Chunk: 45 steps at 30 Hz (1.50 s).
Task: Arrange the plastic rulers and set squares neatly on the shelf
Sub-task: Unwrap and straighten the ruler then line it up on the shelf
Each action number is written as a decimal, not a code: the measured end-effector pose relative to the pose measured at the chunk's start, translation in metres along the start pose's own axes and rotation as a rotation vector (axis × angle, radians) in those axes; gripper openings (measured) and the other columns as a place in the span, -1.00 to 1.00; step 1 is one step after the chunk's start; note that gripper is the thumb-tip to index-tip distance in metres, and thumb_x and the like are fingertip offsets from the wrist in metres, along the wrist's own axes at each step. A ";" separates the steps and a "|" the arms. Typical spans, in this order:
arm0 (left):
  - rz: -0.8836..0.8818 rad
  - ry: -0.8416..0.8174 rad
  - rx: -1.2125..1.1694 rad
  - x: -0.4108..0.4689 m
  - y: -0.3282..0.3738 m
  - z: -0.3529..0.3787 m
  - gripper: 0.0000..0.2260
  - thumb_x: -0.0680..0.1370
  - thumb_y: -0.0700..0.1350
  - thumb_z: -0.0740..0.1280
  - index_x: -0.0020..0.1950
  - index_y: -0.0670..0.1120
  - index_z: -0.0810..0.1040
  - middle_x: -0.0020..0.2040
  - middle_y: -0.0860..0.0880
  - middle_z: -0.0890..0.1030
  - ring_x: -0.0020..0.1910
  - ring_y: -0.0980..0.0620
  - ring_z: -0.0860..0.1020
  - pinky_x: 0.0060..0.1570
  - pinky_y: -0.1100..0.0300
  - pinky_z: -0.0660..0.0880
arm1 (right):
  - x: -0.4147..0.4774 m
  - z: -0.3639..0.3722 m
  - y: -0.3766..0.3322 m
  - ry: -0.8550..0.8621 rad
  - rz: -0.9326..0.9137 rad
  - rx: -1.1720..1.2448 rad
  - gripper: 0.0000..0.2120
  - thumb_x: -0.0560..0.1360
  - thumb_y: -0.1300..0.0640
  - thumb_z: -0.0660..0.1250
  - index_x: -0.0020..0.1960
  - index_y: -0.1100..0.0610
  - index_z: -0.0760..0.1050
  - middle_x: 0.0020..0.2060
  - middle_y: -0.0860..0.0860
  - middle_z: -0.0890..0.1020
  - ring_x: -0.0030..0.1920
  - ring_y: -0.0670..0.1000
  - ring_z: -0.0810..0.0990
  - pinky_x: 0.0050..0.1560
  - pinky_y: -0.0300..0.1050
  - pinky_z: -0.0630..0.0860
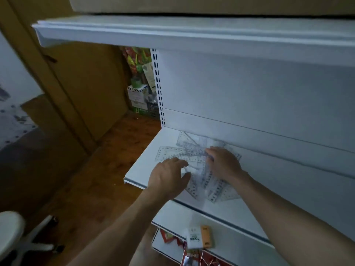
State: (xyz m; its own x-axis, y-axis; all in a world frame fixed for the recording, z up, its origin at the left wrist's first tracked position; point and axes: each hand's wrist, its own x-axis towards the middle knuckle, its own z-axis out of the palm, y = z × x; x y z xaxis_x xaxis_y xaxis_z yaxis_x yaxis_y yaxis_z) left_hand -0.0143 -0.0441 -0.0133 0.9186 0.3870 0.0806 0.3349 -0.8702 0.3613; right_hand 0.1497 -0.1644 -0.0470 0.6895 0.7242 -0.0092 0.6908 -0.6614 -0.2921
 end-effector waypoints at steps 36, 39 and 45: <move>-0.119 0.161 -1.257 0.049 -0.006 -0.031 -0.72 0.63 -0.22 0.20 0.24 0.08 0.54 0.02 0.04 0.68 -0.03 0.12 0.65 -0.02 0.21 0.59 | -0.033 -0.044 -0.052 0.209 0.245 0.848 -0.78 0.49 0.03 0.39 0.13 -0.13 0.57 0.03 -0.24 0.64 0.05 -0.28 0.57 0.14 -0.27 0.45; 0.008 0.299 -0.977 0.053 -0.007 -0.032 -0.72 0.63 -0.11 0.23 0.25 0.19 0.54 0.10 0.14 0.64 0.03 0.24 0.60 0.02 0.29 0.53 | -0.036 -0.053 -0.055 0.226 0.260 0.931 -0.72 0.54 -0.17 0.24 0.18 -0.13 0.53 0.07 -0.22 0.62 0.10 -0.21 0.58 0.23 -0.09 0.48; 0.270 0.511 -0.388 0.064 -0.009 -0.018 -0.67 0.57 -0.25 0.31 0.28 0.04 0.56 0.18 0.01 0.61 0.12 0.09 0.50 0.00 0.24 0.43 | -0.041 -0.078 -0.072 0.069 0.207 1.178 -0.38 0.45 -0.34 0.04 0.16 0.10 0.55 -0.05 0.03 0.70 -0.03 0.03 0.68 -0.01 -0.08 0.59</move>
State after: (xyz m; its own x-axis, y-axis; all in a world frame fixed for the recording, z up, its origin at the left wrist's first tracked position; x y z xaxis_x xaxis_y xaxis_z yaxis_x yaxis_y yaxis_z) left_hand 0.0381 -0.0062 0.0057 0.7132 0.3499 0.6074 -0.0781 -0.8214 0.5649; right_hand 0.0881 -0.1616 0.0492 0.7991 0.5894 -0.1188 -0.0338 -0.1532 -0.9876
